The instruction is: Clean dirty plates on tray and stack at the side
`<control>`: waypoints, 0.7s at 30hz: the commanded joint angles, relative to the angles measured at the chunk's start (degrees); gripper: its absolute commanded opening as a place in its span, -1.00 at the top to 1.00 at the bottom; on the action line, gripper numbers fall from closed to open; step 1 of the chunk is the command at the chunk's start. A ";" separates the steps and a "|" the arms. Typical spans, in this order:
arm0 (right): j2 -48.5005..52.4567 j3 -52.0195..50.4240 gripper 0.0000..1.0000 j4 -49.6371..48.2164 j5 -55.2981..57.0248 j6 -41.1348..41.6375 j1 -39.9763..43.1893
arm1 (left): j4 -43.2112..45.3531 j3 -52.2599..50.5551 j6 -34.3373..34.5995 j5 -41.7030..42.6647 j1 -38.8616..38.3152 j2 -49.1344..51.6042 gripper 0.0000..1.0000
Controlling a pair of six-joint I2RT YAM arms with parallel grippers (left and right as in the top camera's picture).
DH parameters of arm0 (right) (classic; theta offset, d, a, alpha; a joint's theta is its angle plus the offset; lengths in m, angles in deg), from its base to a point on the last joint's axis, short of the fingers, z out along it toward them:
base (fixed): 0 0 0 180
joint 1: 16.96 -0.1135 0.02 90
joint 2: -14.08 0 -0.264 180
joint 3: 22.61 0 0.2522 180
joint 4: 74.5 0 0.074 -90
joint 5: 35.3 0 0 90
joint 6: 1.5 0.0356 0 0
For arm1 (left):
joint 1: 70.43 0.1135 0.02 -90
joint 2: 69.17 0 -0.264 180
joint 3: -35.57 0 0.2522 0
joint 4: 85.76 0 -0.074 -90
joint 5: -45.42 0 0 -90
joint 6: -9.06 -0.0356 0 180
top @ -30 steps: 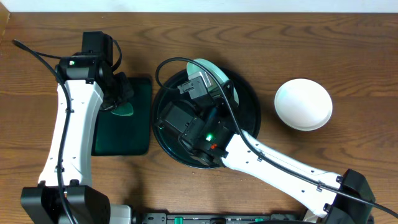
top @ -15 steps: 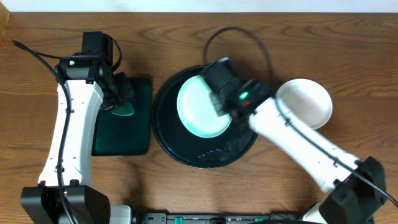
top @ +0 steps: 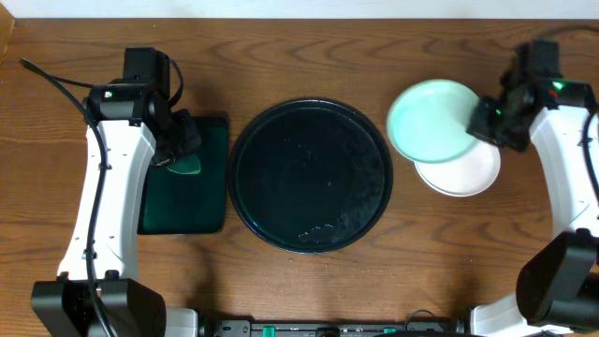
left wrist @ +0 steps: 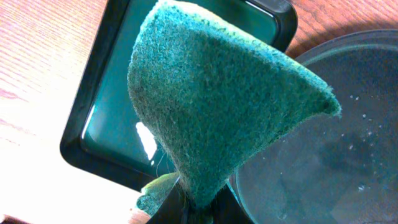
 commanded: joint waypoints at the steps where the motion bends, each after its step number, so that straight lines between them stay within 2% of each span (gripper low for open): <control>1: -0.74 -6.97 0.98 -2.71 0.68 2.58 4.68 | -0.17 -0.50 -0.81 -0.50 0.13 0.33 0.86; 6: -0.74 -15.04 0.98 -11.43 3.04 2.51 8.96 | -0.17 -0.50 -0.83 -0.50 0.13 0.33 0.86; 12: -0.72 -19.23 0.95 -18.97 2.75 2.51 9.40 | -0.20 -0.50 -0.83 -0.52 0.13 0.33 0.86; 13: -0.74 -19.17 0.49 -19.28 2.14 2.29 8.90 | -0.20 -0.50 -0.83 -0.50 0.13 0.33 0.85; 15: -0.74 -18.69 0.27 -19.17 -1.51 -0.11 8.52 | -0.15 -0.50 -0.83 -0.52 0.13 0.33 0.86; 18: -0.83 -16.31 0.09 -16.92 -6.80 -2.64 7.69 | -0.15 -0.50 -1.36 -0.52 0.15 0.33 0.86; 21: -0.83 -10.84 0.05 -11.41 -7.15 -3.78 6.01 | -0.20 -0.50 -3.72 -0.52 0.15 0.33 0.85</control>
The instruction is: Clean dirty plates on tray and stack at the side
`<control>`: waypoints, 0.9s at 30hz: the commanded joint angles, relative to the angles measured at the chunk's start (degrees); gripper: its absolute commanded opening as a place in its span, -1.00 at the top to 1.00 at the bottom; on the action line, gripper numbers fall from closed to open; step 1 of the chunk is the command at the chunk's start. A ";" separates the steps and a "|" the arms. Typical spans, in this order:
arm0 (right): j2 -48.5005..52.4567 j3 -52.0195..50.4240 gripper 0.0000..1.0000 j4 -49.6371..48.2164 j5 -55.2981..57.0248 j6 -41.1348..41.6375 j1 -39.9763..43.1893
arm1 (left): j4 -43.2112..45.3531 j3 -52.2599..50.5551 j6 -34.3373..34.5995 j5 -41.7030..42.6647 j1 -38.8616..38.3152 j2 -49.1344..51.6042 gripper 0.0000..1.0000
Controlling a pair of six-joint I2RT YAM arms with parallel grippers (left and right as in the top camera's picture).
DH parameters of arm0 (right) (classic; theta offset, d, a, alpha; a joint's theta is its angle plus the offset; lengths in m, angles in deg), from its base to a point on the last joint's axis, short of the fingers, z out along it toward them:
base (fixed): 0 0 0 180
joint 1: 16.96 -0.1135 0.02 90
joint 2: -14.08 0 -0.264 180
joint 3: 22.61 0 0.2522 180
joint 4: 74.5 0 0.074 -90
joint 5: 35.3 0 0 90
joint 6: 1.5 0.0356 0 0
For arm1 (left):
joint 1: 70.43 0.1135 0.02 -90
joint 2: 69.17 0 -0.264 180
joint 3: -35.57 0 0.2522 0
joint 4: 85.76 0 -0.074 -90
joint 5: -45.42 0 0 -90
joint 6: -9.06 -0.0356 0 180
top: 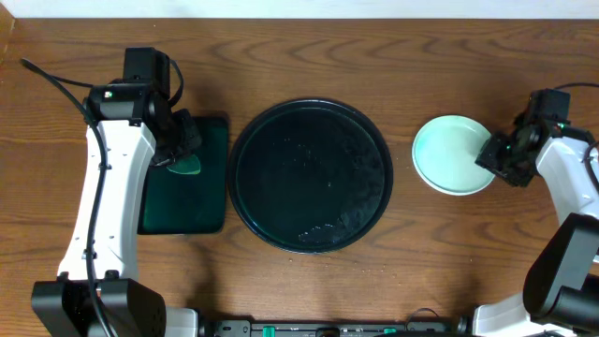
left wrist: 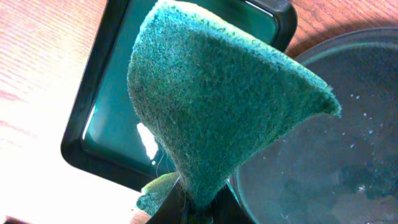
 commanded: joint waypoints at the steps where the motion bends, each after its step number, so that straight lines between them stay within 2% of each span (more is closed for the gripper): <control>1: -0.87 8.13 0.04 4.15 -3.50 -3.50 -2.67 | -0.17 -0.48 -4.04 -0.55 0.15 0.33 0.85; 5: -0.87 16.17 0.04 9.77 -3.50 -5.46 -6.73 | -0.11 -0.48 -10.67 -0.55 0.15 0.39 0.85; 10: -0.87 19.69 0.03 10.67 -3.19 -6.64 -12.09 | 0.44 -1.44 -17.25 -1.20 0.22 1.97 0.85; 12: -0.87 19.82 0.04 10.47 -2.54 -6.64 -14.10 | 1.25 -2.89 -17.14 -2.43 0.37 3.04 0.85; 16: -0.87 19.82 0.03 10.45 -1.97 -6.75 -17.92 | 7.69 -8.83 -11.69 -3.10 2.03 7.32 0.86; 21: -0.87 19.82 0.03 11.08 -1.99 -7.89 -20.15 | 11.54 -10.23 -11.61 -3.13 2.78 12.26 0.81; 22: -0.87 19.82 0.03 11.17 -1.99 -7.89 -20.35 | 11.76 -10.23 -11.61 -3.13 2.78 12.94 0.69; 23: -0.87 19.82 0.03 11.50 -1.97 -7.93 -20.79 | 11.98 -10.23 -11.61 -3.10 2.78 13.73 0.44; 24: -0.87 19.82 0.03 11.69 -1.99 -8.20 -20.98 | 12.15 -10.23 -11.58 -3.10 2.78 14.38 0.30; 25: -0.87 19.82 0.03 11.93 -1.97 -8.17 -21.31 | 12.15 -10.23 -11.58 -3.10 2.75 15.04 -0.08; 26: -0.87 19.82 0.04 12.07 -1.95 -8.20 -21.57 | 12.11 -10.23 -11.58 -3.10 2.75 15.50 -0.26; 27: -0.87 19.82 0.03 12.20 -1.97 -8.28 -21.66 | 11.89 -10.23 -11.56 -3.10 2.78 15.58 -0.35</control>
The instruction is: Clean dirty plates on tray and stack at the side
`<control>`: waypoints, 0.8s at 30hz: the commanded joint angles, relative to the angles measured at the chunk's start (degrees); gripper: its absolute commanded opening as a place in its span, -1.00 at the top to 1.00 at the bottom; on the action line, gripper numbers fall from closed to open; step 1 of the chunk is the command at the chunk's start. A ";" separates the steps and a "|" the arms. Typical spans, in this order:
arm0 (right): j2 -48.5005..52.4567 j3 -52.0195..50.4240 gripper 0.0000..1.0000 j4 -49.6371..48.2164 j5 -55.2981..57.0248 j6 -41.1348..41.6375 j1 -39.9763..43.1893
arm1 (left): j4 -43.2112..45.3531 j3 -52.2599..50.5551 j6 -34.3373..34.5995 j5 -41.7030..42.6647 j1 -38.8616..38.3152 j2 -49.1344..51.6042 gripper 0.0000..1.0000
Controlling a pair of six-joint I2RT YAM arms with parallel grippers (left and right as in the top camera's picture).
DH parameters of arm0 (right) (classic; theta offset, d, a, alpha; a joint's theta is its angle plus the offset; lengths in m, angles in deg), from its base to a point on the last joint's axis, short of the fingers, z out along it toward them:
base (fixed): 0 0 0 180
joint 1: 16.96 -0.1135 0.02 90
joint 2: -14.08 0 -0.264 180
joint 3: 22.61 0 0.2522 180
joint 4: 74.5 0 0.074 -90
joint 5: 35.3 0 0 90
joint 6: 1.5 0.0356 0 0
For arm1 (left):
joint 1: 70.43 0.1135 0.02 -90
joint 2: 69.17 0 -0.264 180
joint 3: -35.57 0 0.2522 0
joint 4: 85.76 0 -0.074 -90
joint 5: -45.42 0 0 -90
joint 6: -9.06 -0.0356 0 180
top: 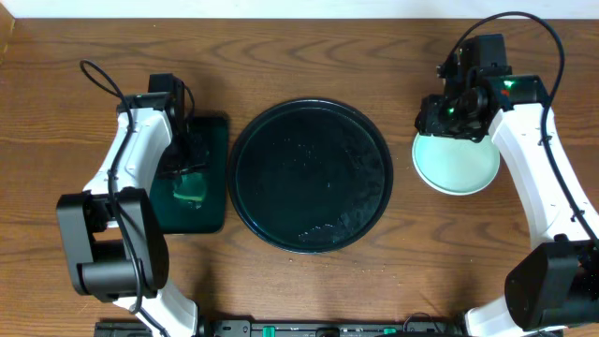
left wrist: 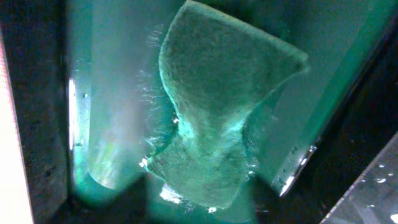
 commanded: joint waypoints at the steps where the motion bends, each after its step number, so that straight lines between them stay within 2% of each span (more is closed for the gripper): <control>1: -0.85 0.81 0.03 0.52 0.57 -1.40 -1.03 | -0.76 0.09 0.55 -0.66 0.17 0.92 -0.39; 6: -0.92 0.85 0.04 1.33 0.50 -3.93 -1.60 | -6.97 4.83 0.55 -0.66 0.17 -4.00 -0.43; 9: -1.22 1.49 0.04 1.95 0.52 -5.16 -2.08 | -9.01 7.63 0.55 -0.66 0.17 -10.19 -0.43; 15: -3.37 4.79 0.05 5.42 0.55 -5.27 -2.27 | -8.98 7.58 0.55 -0.66 0.17 -21.03 -0.44; 21: -10.80 8.55 0.03 8.79 0.55 -5.42 -2.27 | -8.98 7.58 0.55 -0.66 0.17 -26.62 -0.44; 24: -15.43 9.49 -0.14 9.84 0.55 -5.42 -2.27 | -8.98 7.58 0.55 -0.66 0.17 -27.19 -0.44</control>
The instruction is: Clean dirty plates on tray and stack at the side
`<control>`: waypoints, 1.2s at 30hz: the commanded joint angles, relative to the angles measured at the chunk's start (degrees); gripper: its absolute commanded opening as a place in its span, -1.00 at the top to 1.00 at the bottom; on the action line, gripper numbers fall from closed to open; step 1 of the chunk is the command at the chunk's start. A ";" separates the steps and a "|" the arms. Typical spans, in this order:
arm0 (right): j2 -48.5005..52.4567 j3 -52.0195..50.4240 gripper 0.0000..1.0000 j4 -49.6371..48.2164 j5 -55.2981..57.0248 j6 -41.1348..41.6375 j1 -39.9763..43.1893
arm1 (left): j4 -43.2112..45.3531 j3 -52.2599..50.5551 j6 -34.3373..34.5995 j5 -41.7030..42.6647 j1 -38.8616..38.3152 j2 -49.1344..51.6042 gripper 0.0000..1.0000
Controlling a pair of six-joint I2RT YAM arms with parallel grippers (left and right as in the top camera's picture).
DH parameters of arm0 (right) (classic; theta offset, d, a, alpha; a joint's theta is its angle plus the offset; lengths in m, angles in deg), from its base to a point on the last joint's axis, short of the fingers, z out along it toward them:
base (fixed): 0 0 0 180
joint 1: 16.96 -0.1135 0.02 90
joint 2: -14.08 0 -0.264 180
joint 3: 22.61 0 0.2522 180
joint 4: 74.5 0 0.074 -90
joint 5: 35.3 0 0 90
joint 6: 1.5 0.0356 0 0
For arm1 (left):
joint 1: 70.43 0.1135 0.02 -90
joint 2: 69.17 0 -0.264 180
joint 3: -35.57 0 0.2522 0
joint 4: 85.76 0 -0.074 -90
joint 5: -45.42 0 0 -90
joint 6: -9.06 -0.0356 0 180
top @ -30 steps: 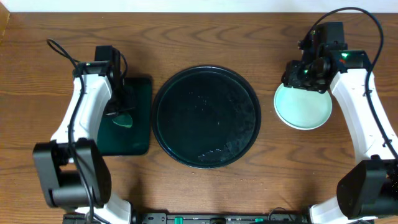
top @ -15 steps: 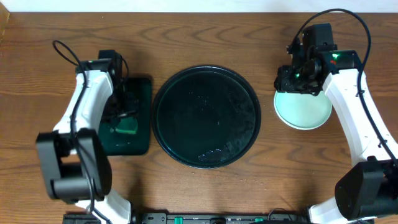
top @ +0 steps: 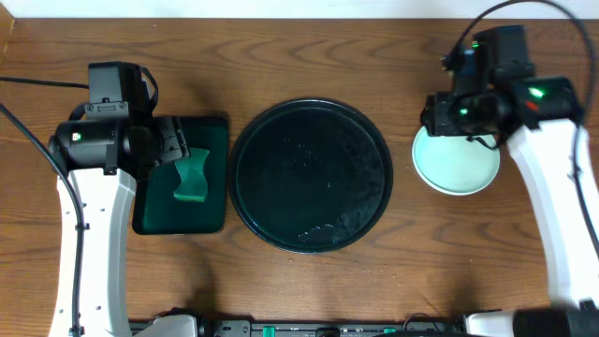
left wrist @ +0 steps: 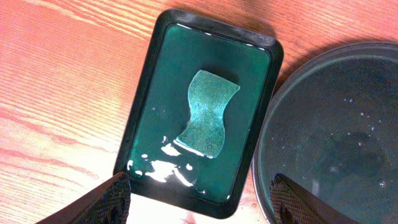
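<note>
A mint-green plate (top: 457,164) lies on the table to the right of the round black tray (top: 311,175), which holds only drops of water. My right gripper (top: 459,120) hovers over the plate's far rim; its jaws are hidden under the wrist. The green sponge (left wrist: 208,112) lies flat in the water of the small rectangular black tray (left wrist: 138,118), also seen in the overhead view as sponge (top: 192,176). My left gripper (left wrist: 202,205) hangs high above that tray's near edge, open, with nothing between its fingers (left wrist: 112,200).
The rectangular tray (top: 150,211) sits just left of the round tray (left wrist: 336,124), their rims almost touching. Bare wooden table lies all around, with the table's far edge at the top of the overhead view.
My left gripper was down in the rectangular tray with the sponge in the water. Now it is high above, open, and the sponge lies loose there. The right gripper has barely moved.
First my left gripper held the sponge above the rectangular tray while the right carried the mint plate over a white plate. Then the mint plate lay on the white one. After that the sponge was in the water, and now it is let go.
</note>
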 commanded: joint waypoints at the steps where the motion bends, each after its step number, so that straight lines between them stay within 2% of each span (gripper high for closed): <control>1: -7.85 2.27 -0.39 1.33 0.15 -0.87 -0.48 | -0.11 0.17 0.31 -0.48 0.17 -0.48 -0.44; 2: -9.86 2.27 -0.99 2.03 0.13 -0.87 -0.48 | -0.11 0.17 0.31 -0.48 0.17 -0.33 -0.44; 10: -26.36 2.25 -0.99 10.60 2.12 -2.19 -0.44 | -0.11 0.17 0.31 -0.48 0.17 -0.17 -0.45; 16: -32.85 2.23 -0.98 13.62 5.66 -2.21 -0.44 | -0.11 0.17 0.31 -0.48 0.17 -0.17 -0.45; 18: -33.79 1.66 -0.99 13.35 8.41 -4.79 -0.44 | -0.11 0.17 0.31 -0.48 0.17 -0.17 -0.45; 20: -34.16 -1.14 -0.99 10.84 9.07 -11.15 -0.28 | -0.11 0.17 0.31 -0.48 0.17 -0.17 -0.46; 23: -36.61 -8.92 -0.99 1.29 6.99 -17.64 0.94 | -0.11 0.17 0.31 -0.48 0.17 -0.17 -0.45; 25: -39.98 -18.12 -0.98 -9.70 3.19 -21.79 1.66 | -0.11 0.17 0.31 -0.48 0.17 -0.17 -0.45; 27: -44.04 -28.96 -0.98 -21.62 -1.68 -25.92 2.73 | -0.11 0.17 0.31 -0.48 0.17 -0.17 -0.46; 30: -54.64 -52.37 -0.99 -42.77 -11.54 -34.45 4.46 | -0.11 0.17 0.31 -0.48 0.17 -0.17 -0.46; 34: -68.48 -75.38 -0.98 -58.29 -14.49 -36.68 4.57 | -0.11 0.17 0.31 -0.48 0.17 -0.17 -0.45; 36: -72.61 -80.81 -0.99 -60.43 -15.21 -36.74 4.59 | -0.11 0.15 0.31 -0.48 0.17 -0.17 -0.46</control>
